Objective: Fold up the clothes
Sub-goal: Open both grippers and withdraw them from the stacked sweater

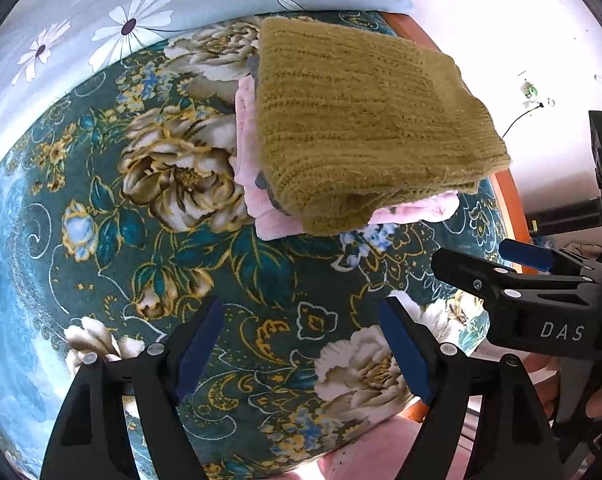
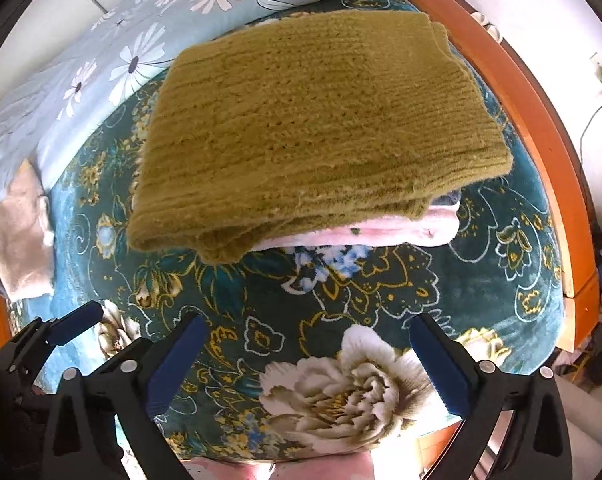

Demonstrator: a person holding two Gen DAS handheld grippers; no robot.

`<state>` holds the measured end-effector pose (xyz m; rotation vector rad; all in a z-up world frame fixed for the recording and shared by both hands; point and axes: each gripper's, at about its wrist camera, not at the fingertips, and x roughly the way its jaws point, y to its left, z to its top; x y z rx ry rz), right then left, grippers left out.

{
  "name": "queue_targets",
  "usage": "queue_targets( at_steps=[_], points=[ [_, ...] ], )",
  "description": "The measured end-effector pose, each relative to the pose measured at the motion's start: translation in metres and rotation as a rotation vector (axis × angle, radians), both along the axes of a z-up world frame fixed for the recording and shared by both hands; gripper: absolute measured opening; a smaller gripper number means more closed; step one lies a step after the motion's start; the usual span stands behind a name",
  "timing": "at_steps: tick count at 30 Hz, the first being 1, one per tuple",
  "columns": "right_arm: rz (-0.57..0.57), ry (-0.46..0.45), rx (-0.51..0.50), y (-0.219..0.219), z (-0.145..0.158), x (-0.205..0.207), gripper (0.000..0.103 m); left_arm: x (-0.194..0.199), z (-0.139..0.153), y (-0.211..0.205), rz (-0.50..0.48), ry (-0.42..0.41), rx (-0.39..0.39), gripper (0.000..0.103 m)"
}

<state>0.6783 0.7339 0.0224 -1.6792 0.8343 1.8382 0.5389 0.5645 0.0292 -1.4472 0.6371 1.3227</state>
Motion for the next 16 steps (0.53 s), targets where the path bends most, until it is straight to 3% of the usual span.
queue_targets(
  at_steps=[9, 16],
  points=[
    [-0.049, -0.033, 0.003, -0.001, -0.003, -0.004, 0.103, -0.002, 0.002, -0.003, -0.018, 0.009, 0.007, 0.081],
    [0.016, -0.052, 0.034, -0.004, 0.001, -0.015, 0.103, -0.001, 0.007, -0.004, -0.019, 0.028, 0.016, 0.081]
  ],
)
